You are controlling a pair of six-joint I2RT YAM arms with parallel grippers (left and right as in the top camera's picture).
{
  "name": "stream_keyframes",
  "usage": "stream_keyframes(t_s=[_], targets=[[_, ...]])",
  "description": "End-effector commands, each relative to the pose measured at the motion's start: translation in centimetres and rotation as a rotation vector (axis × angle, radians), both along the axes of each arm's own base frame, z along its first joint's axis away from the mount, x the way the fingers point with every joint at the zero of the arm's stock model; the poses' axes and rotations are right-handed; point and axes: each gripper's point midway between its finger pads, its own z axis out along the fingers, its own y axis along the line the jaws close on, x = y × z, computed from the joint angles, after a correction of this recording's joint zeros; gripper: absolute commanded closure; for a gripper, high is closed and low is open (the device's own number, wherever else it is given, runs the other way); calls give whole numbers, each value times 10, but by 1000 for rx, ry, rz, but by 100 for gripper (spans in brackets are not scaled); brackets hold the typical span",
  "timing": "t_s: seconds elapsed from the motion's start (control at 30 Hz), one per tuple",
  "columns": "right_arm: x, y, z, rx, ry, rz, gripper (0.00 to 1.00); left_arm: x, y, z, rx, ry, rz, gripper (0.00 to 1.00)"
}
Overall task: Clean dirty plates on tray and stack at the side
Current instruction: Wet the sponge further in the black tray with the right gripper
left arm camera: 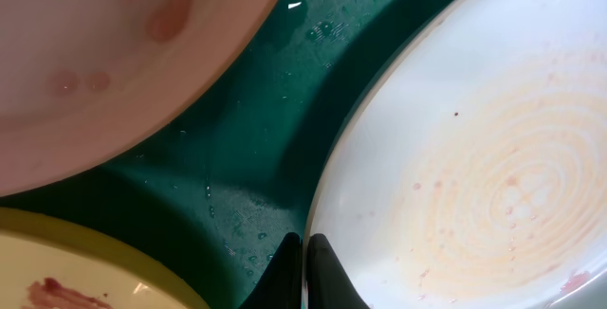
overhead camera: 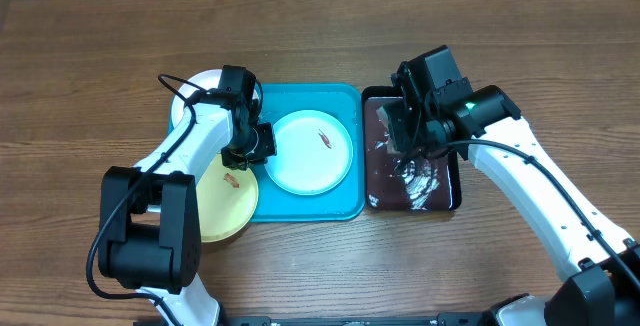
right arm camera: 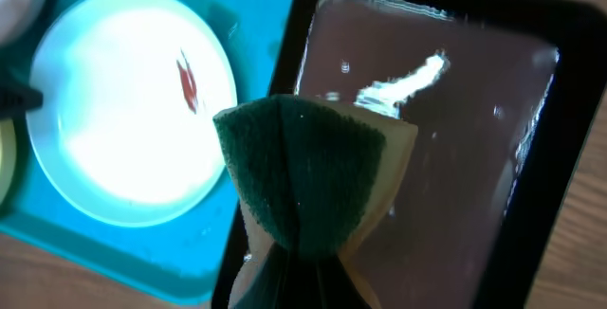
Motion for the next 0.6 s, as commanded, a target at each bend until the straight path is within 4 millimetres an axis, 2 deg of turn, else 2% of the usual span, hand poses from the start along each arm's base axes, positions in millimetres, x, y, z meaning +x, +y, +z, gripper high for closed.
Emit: stream_keyframes(t_s=[0.0, 0.13, 0.23, 0.57], targets=[[11, 1, 18, 1, -43, 4, 97, -4, 1, -6, 16, 18, -9, 96], [23, -3, 32, -19, -97, -33, 97, -4, 0, -6, 16, 17, -9, 96], [25, 0, 33, -8, -108, -29, 97, -4, 0, -6, 16, 18, -9, 96], [21, 27, 32, 9, -101, 17, 97, -3, 0, -6, 15, 13, -9, 96]])
